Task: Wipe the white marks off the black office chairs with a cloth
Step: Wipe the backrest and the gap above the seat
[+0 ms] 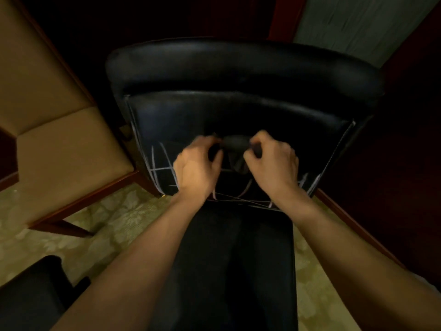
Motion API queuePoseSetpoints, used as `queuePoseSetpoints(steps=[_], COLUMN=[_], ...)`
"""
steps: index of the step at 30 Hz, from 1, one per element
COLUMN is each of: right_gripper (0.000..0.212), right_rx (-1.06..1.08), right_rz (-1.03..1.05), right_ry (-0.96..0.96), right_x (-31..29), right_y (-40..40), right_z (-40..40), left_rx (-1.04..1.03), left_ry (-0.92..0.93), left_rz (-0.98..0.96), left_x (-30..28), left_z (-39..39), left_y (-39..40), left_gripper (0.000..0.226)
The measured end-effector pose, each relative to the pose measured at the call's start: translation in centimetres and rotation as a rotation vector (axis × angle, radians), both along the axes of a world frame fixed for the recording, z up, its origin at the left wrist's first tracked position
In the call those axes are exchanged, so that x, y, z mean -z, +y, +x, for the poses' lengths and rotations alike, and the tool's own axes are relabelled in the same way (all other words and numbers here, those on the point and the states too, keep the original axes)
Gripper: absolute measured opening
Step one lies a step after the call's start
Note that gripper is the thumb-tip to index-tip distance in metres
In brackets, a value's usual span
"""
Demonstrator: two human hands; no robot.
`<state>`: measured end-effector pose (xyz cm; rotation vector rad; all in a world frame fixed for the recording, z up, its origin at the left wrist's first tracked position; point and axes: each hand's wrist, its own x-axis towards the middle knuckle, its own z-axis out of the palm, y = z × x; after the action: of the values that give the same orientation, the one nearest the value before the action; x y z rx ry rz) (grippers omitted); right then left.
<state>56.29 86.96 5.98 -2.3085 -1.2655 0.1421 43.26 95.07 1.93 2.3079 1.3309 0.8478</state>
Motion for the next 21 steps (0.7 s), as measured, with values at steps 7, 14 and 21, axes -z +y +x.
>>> queuePoseSetpoints(steps=[7,14,21], right_gripper=[0.021,0.018,0.019], right_rx=[0.062,0.082,0.203], right_rz=[0.108,-0.218,0.221], right_ry=[-0.034,0.015,-0.063], right_x=[1.1,2.6,-2.7], right_y=[5.3,3.9,8.2], right_z=[-5.0,-8.3,-8.1], left_rx=[-0.045,0.074,0.045], left_ry=[-0.039,0.163,-0.171], left_rz=[-0.031,-0.212,0.026], left_x=[-0.7,1.9,-3.9], left_z=[-3.5,-7.7,-5.6], left_y=[4.9,3.8,9.0], left_gripper=[0.026,0.027,0.022])
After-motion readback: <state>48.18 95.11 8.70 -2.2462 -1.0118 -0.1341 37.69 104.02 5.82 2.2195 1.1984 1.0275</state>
